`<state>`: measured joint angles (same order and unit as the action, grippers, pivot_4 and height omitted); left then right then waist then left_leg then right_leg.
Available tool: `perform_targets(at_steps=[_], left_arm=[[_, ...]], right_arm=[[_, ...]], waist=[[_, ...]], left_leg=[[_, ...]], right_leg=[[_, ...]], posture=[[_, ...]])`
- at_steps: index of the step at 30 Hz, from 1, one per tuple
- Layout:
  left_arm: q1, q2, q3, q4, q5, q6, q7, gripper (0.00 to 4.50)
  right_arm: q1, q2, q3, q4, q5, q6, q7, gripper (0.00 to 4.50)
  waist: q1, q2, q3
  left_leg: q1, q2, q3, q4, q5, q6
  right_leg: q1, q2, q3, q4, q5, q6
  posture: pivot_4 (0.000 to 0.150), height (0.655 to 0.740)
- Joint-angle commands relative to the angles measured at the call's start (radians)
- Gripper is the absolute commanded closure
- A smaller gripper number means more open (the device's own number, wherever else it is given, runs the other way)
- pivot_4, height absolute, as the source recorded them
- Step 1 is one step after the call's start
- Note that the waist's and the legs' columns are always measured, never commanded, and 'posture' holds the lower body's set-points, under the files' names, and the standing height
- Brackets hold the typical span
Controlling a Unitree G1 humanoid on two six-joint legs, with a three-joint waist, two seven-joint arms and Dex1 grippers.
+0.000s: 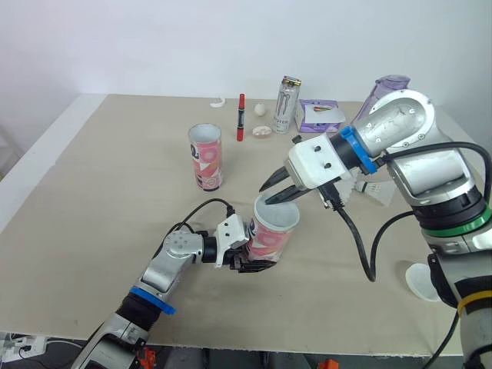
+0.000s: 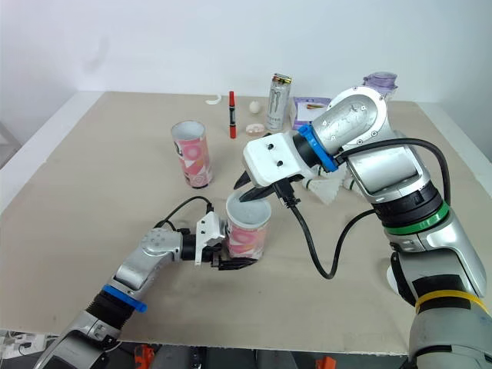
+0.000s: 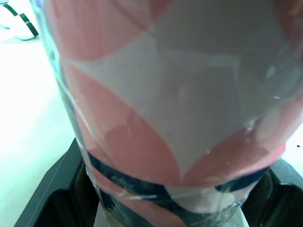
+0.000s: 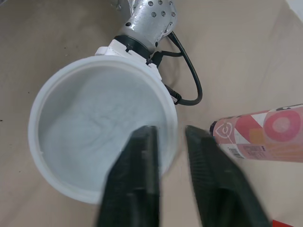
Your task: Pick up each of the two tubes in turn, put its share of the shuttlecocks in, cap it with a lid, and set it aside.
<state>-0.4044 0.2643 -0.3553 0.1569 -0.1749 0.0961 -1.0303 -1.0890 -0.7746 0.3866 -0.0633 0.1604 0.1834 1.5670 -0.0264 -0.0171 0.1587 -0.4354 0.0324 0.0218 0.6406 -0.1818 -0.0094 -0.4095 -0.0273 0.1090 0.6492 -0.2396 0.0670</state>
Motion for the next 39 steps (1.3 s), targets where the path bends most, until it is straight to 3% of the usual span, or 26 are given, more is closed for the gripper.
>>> perform_targets(at_steps=[1,11,12,15,17,28,39], left_arm=[[0.018,0.025,0.01,0.027,0.019,0.038,0.019,1.05],[0.021,0.028,0.015,0.02,0.018,0.046,0.023,1.05],[0.021,0.027,0.015,0.021,0.018,0.045,0.024,1.05],[0.018,0.022,0.014,0.023,0.017,0.044,0.026,1.05],[0.017,0.019,0.013,0.024,0.017,0.043,0.027,1.05],[0.023,0.02,0.015,0.015,0.018,0.047,0.035,1.05],[0.032,0.015,0.013,0.009,0.016,0.048,0.048,1.05]], right_arm=[[-0.033,-0.003,-0.049,0.016,0.012,0.006,0.005,2.65],[-0.017,-0.05,-0.195,-0.074,0.22,0.312,-0.024,2.65],[0.0,-0.052,-0.2,-0.094,0.238,0.346,-0.031,3.17],[0.055,-0.06,-0.191,-0.152,0.262,0.413,-0.052,4.09],[0.085,-0.063,-0.178,-0.182,0.271,0.443,-0.062,4.42],[0.176,-0.086,-0.025,-0.16,0.095,0.326,-0.065,4.42],[0.15,-0.01,0.004,-0.09,0.09,0.399,-0.108,4.42]], waist=[[0.0,0.0,0.0],[0.0,0.0,0.0],[0.0,0.0,0.0],[-0.001,-0.001,0.0],[-0.001,-0.001,0.0],[-0.001,-0.003,-0.001],[-0.019,-0.009,-0.006]], left_leg=[[0.0,0.0,0.0,0.0,0.0,0.0],[-0.001,0.0,0.0,-0.001,0.0,0.0],[0.0,0.0,0.0,-0.001,0.0,0.0],[0.0,0.0,-0.001,-0.001,0.0,0.0],[0.0,0.0,-0.001,-0.001,0.0,0.0],[0.003,0.0,-0.001,-0.001,0.0,0.0],[0.011,0.002,0.001,-0.003,0.0,-0.001]], right_leg=[[0.0,0.0,0.0,0.0,0.0,0.0],[-0.001,0.0,0.0,0.0,0.0,-0.002],[-0.001,0.0,0.0,0.0,0.0,-0.002],[0.0,0.0,-0.001,0.0,0.0,-0.002],[0.0,0.0,-0.001,0.0,0.0,-0.002],[0.001,0.0,-0.001,0.0,-0.003,0.004],[0.003,-0.001,-0.001,0.0,-0.003,0.002]], posture=[[0.15,0.74],[0.15,0.74],[0.15,0.74],[0.15,0.74],[0.15,0.74],[0.15,0.74],[0.15,0.74]])
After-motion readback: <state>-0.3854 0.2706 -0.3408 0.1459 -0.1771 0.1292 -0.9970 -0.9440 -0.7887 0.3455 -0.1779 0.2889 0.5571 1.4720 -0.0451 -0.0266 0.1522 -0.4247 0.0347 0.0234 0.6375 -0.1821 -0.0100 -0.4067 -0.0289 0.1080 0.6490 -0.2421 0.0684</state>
